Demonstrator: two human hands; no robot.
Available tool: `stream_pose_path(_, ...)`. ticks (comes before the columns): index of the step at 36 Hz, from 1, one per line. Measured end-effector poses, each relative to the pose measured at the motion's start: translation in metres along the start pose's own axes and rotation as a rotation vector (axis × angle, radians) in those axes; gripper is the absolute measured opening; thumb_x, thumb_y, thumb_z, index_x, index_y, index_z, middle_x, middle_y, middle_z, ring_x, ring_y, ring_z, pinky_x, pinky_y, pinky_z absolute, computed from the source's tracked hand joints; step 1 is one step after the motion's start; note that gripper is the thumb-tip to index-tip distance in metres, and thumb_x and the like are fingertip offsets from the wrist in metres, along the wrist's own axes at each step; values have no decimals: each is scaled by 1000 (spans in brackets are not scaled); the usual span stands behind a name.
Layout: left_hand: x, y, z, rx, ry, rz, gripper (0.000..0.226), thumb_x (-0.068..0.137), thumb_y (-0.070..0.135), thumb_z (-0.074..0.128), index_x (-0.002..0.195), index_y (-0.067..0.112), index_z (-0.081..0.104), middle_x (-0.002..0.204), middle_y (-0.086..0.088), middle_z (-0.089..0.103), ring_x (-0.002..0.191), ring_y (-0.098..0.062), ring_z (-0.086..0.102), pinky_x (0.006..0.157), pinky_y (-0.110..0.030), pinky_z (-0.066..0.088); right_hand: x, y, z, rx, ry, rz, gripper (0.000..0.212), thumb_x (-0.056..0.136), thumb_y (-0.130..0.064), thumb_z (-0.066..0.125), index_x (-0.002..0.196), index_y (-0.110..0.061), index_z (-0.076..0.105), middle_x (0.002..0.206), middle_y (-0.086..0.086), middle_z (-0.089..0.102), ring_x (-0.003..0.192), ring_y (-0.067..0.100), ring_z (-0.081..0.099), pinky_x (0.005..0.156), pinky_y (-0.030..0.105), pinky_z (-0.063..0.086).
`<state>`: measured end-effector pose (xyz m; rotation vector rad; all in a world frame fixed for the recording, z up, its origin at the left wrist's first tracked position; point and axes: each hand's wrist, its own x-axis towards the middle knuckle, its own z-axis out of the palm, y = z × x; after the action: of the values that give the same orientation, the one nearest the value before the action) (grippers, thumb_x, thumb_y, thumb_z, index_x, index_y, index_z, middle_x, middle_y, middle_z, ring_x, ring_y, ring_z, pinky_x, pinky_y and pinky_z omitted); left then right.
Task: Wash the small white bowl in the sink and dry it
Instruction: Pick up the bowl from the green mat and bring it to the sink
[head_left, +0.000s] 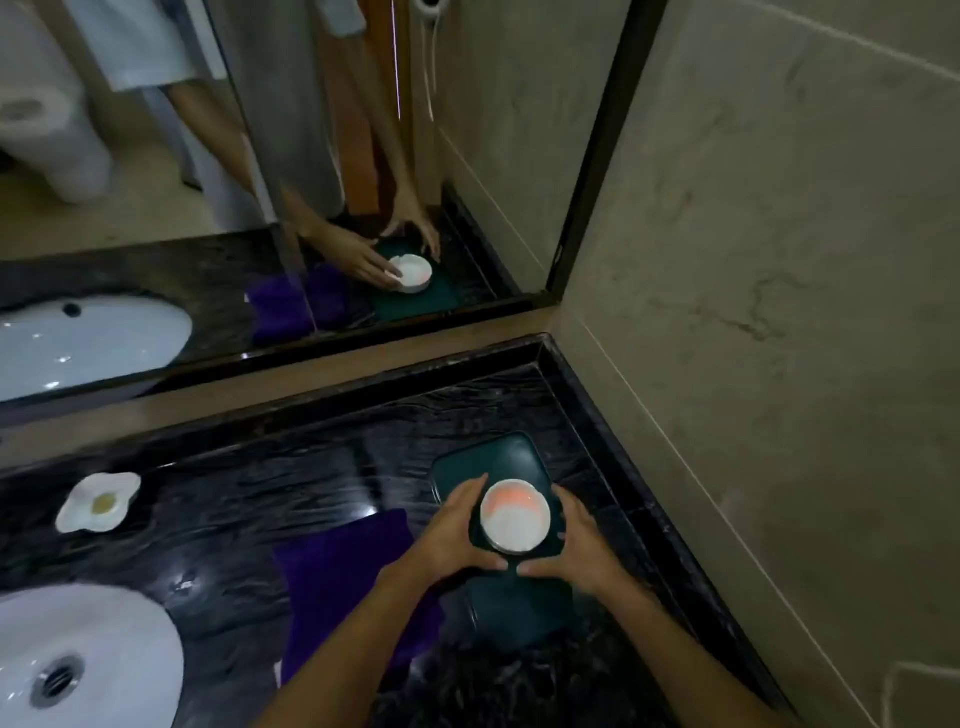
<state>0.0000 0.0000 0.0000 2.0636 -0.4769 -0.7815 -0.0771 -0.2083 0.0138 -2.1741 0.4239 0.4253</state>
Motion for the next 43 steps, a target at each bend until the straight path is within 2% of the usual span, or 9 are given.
stream_pose_path(3,7,-2,4,27,-37,-21,124,64,27,94,158,21,14,166,-2,15,152,-21,16,122,-34,20,14,15,6,-19,-10,69,157,30,-72,90,159,-26,15,167,4,16,149,31,27,116,54,39)
stream_pose_path(7,15,-6,11,28,-24,-70,120,64,19,93,157,20,17,165,-2,21,151,-21,21,123,-35,23,24,22,12,-50,-13,80,140,46,-52,94,159,-19,18,165,8,20,145,32,35,112,52,43)
stream_pose_path(11,24,-6,15,55,30,-75,114,64,14,93,156,21,26,162,0,31,150,-20,27,121,-28,22,25,14,14,1,54,54,113,59,-15,97,152,-9,32,154,11,31,137,30,44,111,38,44)
stream_pose_path(19,30,-9,21,53,100,-75,108,58,16,92,151,23,37,147,-1,48,141,-21,39,116,-33,32,27,16,21,98,96,11,95,56,1,94,139,-11,48,129,-2,36,119,15,42,96,20,38)
stream_pose_path(27,15,-5,16,-149,117,-8,101,53,26,91,138,37,38,133,16,52,127,-8,49,103,-18,43,23,8,17,208,98,-39,95,49,-5,97,122,-35,44,128,-7,42,122,16,46,101,28,43)
stream_pose_path(31,2,-6,8,-289,123,-35,102,58,7,94,139,37,41,137,12,56,120,9,57,91,-9,48,15,1,10,275,81,-91,95,38,-26,97,116,-50,48,130,-23,42,128,23,51,104,44,52)
stream_pose_path(35,-14,8,-4,-349,149,-7,100,51,23,97,135,47,47,140,16,57,126,2,56,100,-19,49,2,-13,-1,349,67,-168,90,49,-5,99,116,-43,52,133,-19,41,124,22,54,85,20,59)
stream_pose_path(40,-39,34,-23,-380,192,54,98,51,22,97,135,42,51,139,14,60,128,-4,56,101,-22,49,-27,-46,-20,406,37,-244,86,54,-3,97,121,-37,53,138,-12,42,120,9,58,84,23,58)
stream_pose_path(43,-61,53,-36,-401,215,90,93,57,4,93,135,33,51,139,12,59,125,2,56,96,-16,48,-45,-65,-28,417,38,-289,89,51,-16,97,125,-38,53,141,-15,41,123,6,56,91,26,57)
